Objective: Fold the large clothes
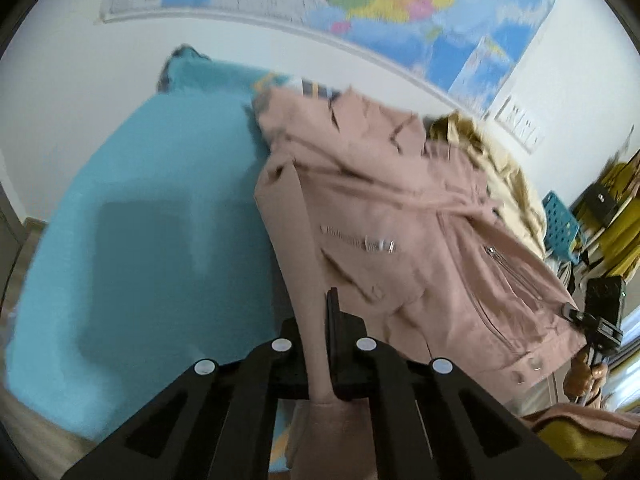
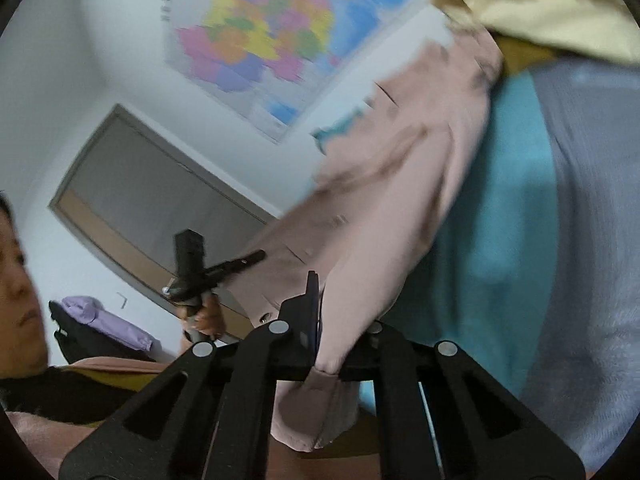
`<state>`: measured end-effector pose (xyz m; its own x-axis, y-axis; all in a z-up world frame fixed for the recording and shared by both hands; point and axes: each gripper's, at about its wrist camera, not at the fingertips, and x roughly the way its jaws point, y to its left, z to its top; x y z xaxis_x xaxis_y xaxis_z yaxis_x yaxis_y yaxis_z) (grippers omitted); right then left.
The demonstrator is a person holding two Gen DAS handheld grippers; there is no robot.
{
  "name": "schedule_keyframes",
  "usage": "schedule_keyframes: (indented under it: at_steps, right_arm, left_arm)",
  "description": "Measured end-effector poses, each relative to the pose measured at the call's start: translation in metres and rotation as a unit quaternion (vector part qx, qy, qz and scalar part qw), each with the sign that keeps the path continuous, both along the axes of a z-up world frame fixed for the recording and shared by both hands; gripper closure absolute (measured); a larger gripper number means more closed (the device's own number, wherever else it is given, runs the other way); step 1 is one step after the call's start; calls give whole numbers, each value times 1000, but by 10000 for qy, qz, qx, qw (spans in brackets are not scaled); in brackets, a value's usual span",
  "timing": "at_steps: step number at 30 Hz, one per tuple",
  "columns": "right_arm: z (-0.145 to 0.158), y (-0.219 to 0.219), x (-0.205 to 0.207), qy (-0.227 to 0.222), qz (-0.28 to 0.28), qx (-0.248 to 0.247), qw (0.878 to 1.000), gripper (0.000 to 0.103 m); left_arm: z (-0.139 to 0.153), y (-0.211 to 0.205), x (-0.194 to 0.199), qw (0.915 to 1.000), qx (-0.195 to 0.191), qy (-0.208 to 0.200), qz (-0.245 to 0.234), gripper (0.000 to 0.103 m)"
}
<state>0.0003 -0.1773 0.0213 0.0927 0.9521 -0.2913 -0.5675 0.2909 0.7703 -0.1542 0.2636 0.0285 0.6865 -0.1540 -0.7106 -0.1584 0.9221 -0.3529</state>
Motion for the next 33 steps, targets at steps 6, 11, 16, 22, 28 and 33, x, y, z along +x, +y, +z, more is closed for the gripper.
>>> schedule_keyframes:
  at_steps: [6, 11, 16, 22, 28, 33]
  right_arm:
    - [22, -11, -16, -143, 96, 71, 9998, 96]
    - [17, -7, -14, 68, 48, 101, 9999, 96]
    - [40, -2, 2, -46, -131, 297, 9995, 96]
    - [71, 2, 52, -50, -488, 393, 9980, 95]
    - [92, 14, 109, 30, -637, 444, 9970, 95]
    - [94, 31, 158, 196, -820, 342, 9959, 94]
  left_arm:
    - [31, 8, -25, 9990, -231, -392, 27, 101]
    - [21, 11, -16, 9993, -316, -195, 62, 101]
    - [35, 20, -4, 9993, -297, -199, 89, 101]
    - [77, 22, 33, 9992, 244, -309, -20, 100]
    - [106, 31, 89, 9985, 483, -271, -39, 100]
    - [112, 46, 139, 9987, 507, 3, 7, 100]
